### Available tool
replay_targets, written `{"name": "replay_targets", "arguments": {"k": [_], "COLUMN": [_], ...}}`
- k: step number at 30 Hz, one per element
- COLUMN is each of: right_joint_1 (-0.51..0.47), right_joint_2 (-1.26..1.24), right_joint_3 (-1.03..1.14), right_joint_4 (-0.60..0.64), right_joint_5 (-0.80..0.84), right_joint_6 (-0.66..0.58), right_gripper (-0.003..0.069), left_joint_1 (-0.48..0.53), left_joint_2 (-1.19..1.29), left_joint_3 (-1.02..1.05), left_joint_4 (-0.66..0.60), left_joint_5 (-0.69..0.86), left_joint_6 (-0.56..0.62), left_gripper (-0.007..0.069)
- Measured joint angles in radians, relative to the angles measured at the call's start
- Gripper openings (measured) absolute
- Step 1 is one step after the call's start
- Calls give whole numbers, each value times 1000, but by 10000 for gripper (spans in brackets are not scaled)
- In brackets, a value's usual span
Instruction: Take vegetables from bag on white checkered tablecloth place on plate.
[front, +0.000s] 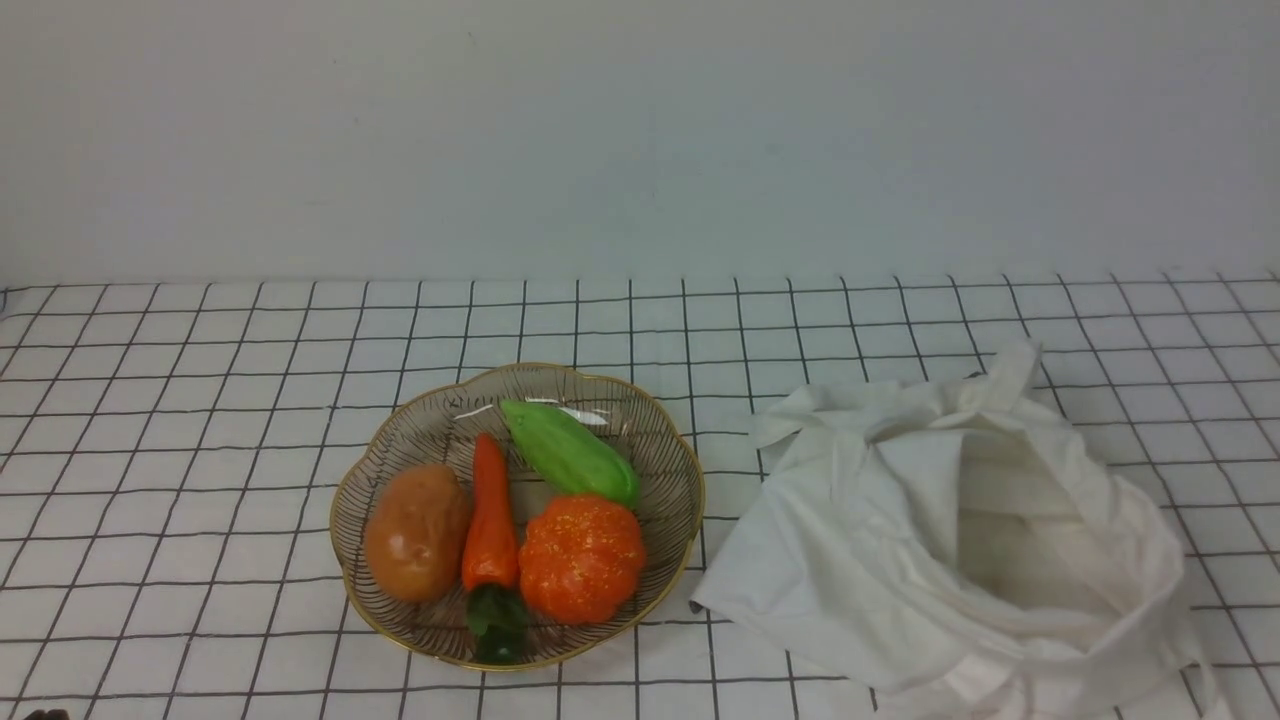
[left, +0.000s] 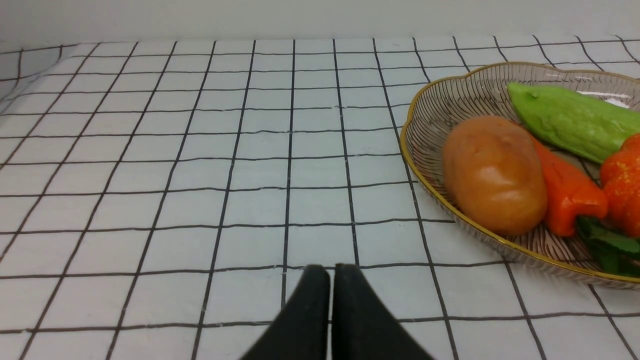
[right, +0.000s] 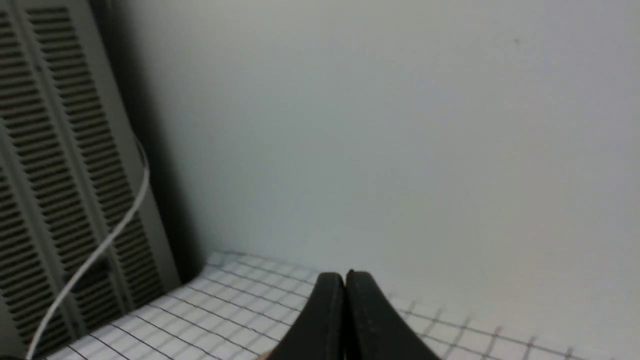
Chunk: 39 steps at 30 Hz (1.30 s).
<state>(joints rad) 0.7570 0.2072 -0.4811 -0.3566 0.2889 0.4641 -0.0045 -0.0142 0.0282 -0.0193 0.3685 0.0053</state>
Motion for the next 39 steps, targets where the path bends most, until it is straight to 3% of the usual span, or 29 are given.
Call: {"name": "replay_targets", "arguments": {"k": [5,16,23,29,32,37,39], "right_joint_1": [0,0,0,-5,-65,-292,-427], "right_joint_2": [-131,-154,-154,-156,-163,-163,-163], "right_joint_3": [152,201,201,201,205,255,310], "right_joint_4": [-5,42,441,547,539,532,511], "right_joint_5": [-115,-218,-224,-214,-178,-87,-45], "right_joint_6": [0,-33,-464,-612,-632,-640,-644], "right_gripper": [-14,-14,-14,-14,-14,-14,-14], "left_joint_1": [0,0,0,0,0,0,0], "left_joint_2": [0,0,0,0,0,0,0], "left_joint_3": [0,0,0,0,0,0,0], "left_joint_4": [0,0,0,0,0,0,0], "left_joint_5": [0,0,0,0,0,0,0], "left_joint_6": [0,0,0,0,0,0,0], "left_gripper": [-8,-8,-8,-8,-8,-8,-8]}}
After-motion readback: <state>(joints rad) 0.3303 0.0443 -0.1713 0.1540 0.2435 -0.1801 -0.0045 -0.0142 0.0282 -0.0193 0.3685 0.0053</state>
